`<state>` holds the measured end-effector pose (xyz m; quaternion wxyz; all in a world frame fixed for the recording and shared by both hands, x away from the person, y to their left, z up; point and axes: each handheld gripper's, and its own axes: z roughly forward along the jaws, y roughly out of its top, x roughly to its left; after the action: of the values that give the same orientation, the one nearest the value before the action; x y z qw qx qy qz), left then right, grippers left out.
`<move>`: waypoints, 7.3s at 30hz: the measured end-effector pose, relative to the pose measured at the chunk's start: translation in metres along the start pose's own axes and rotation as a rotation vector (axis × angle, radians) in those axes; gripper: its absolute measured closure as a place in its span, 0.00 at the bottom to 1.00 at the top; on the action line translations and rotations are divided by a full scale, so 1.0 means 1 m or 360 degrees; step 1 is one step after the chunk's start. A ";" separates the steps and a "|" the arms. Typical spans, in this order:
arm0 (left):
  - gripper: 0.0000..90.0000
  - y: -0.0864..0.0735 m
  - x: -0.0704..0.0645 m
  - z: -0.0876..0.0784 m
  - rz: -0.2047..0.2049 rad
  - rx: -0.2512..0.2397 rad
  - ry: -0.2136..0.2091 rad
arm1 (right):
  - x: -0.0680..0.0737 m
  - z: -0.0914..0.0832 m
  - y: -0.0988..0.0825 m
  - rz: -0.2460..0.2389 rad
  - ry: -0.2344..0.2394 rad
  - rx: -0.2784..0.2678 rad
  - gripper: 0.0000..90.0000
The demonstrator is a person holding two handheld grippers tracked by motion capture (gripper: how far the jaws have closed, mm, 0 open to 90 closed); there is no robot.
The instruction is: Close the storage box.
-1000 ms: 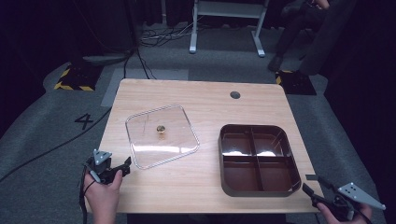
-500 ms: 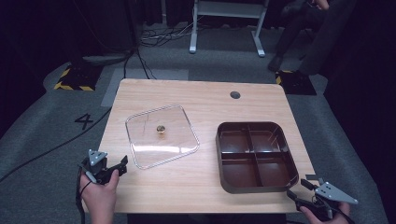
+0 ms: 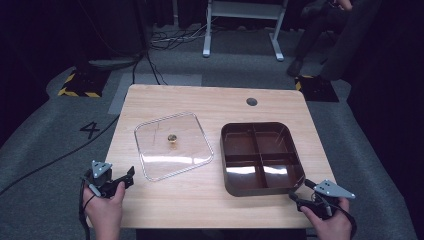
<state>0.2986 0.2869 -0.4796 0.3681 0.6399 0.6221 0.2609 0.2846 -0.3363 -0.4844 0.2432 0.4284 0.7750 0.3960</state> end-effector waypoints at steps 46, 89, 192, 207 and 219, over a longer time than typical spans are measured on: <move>0.26 0.079 -0.095 0.118 0.0356 0.0107 -0.0254 | -0.009 -0.008 0.010 0.0104 0.0035 -0.0220 0.30; 0.65 0.115 -0.098 0.090 0.0323 0.0110 -0.0224 | -0.015 -0.008 0.004 0.0144 0.0030 -0.0214 0.31; 0.65 0.119 -0.346 0.141 0.0541 0.0270 -0.0747 | -0.040 -0.025 -0.014 0.0240 -0.0037 -0.0236 0.32; 0.65 0.115 -0.349 0.141 0.0537 0.0271 -0.0732 | -0.041 -0.026 -0.015 0.0244 -0.0038 -0.0239 0.32; 0.65 0.114 -0.349 0.139 0.0532 0.0276 -0.0740 | -0.041 -0.025 -0.015 0.0244 -0.0036 -0.0235 0.32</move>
<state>0.4462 -0.0728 -0.4278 0.3967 0.8051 0.4270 0.1103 0.2805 -0.3861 -0.4804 0.2520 0.4717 0.7058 0.4646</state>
